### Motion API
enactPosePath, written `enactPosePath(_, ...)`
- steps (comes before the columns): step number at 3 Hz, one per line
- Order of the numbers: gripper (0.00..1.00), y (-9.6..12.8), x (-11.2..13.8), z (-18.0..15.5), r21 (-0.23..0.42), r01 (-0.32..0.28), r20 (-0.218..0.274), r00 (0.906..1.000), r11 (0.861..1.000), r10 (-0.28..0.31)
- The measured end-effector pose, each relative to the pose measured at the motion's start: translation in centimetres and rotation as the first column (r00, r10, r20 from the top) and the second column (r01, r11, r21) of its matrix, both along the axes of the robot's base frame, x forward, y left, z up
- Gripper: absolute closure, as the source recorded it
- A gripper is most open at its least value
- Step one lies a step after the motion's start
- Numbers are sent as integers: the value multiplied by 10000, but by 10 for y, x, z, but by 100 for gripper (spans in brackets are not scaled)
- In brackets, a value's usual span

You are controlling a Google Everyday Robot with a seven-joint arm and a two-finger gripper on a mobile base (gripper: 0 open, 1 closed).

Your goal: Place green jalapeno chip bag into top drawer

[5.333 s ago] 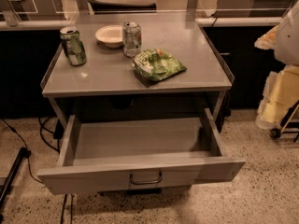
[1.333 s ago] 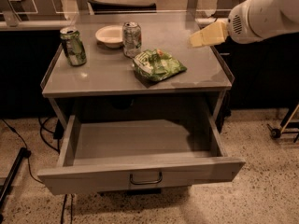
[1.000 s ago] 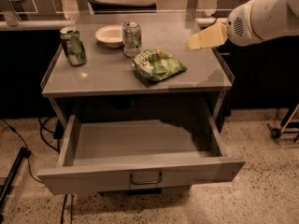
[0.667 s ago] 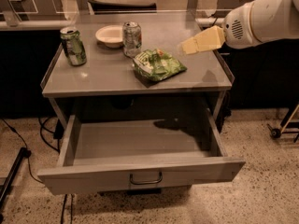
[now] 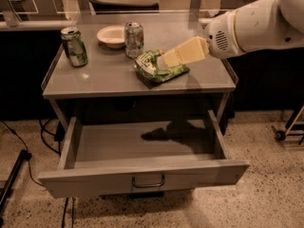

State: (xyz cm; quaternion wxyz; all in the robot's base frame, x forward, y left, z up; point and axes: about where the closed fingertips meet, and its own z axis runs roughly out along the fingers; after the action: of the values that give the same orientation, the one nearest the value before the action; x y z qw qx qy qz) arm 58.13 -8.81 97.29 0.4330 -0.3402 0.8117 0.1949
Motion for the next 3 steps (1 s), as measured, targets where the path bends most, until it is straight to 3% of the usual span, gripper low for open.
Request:
enactPosePath(1,0,35,-9,-4,-214,-302,497,9983,9993,313)
enactPosePath(2,0,62,-2,-8,-508,51,1354,9908,9987,18)
enactPosePath(3,0,66,5,-3,-448,277,1805,9834,9986,-192)
